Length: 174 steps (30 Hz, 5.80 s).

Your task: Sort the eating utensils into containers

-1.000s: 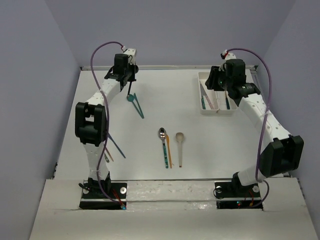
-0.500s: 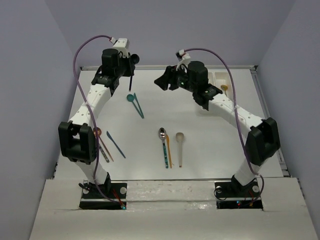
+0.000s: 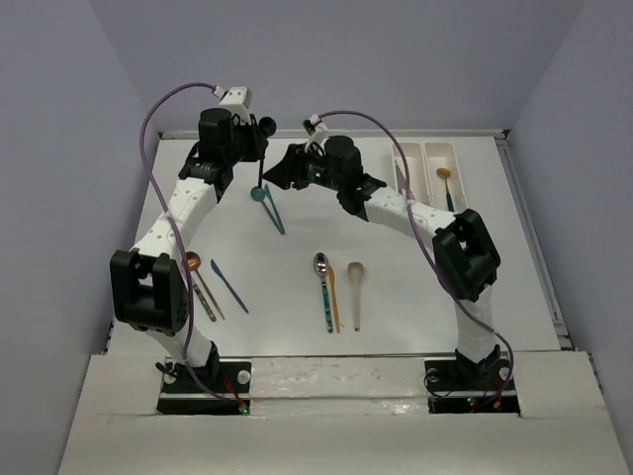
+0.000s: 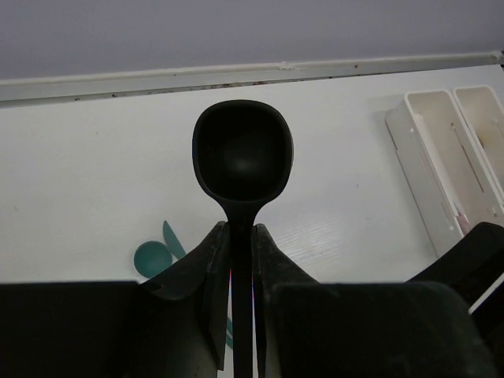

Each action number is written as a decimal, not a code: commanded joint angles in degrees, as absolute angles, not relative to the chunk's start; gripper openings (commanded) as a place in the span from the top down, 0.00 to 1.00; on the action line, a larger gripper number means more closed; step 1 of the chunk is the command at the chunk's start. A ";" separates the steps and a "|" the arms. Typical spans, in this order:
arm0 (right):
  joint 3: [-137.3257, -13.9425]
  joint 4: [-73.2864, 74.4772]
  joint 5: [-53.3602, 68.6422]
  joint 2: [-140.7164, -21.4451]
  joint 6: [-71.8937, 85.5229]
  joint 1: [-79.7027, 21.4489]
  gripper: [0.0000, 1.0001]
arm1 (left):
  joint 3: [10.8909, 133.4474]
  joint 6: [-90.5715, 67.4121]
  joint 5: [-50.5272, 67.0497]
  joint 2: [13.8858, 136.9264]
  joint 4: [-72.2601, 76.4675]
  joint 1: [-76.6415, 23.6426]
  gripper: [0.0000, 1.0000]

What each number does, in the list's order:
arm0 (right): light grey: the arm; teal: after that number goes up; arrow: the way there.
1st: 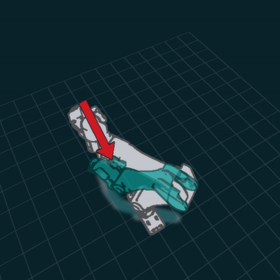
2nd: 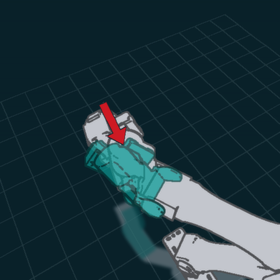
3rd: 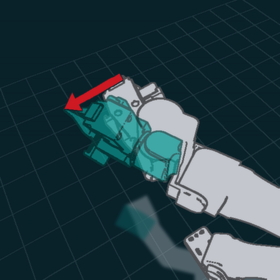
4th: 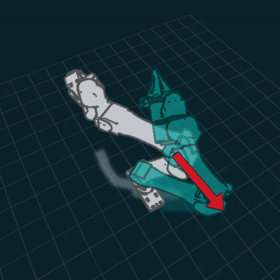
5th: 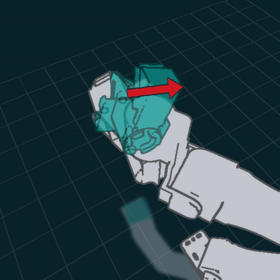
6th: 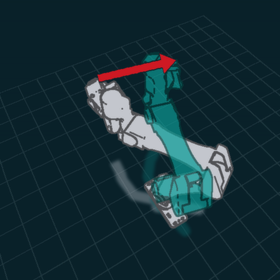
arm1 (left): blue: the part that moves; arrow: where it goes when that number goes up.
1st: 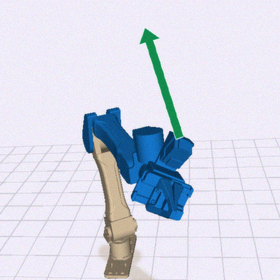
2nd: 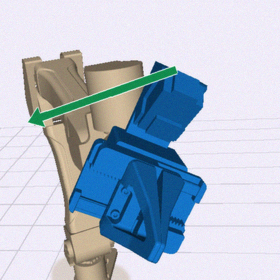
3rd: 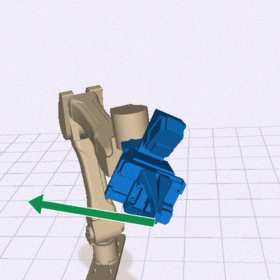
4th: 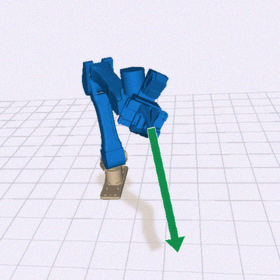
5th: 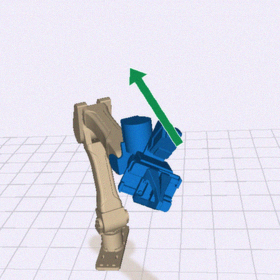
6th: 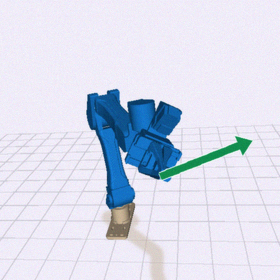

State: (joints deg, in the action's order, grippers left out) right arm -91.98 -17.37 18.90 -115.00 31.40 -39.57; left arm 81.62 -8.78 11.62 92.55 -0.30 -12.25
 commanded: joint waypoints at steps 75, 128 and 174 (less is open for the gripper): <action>-99.40 35.33 31.73 -122.34 3.08 12.83 0.94 | 62.58 -4.92 23.64 84.73 11.69 -5.27 0.01; -68.25 35.69 -13.41 -75.96 29.49 -29.41 0.48 | 56.44 11.84 21.80 75.43 5.37 11.85 0.01; -68.00 34.63 -30.85 -90.46 39.49 -53.45 1.00 | 32.52 22.50 13.53 58.01 9.05 16.70 0.01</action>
State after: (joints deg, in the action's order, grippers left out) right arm -60.62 35.48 -25.21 -97.06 47.79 -56.01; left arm 33.54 21.63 13.04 60.27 6.46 16.58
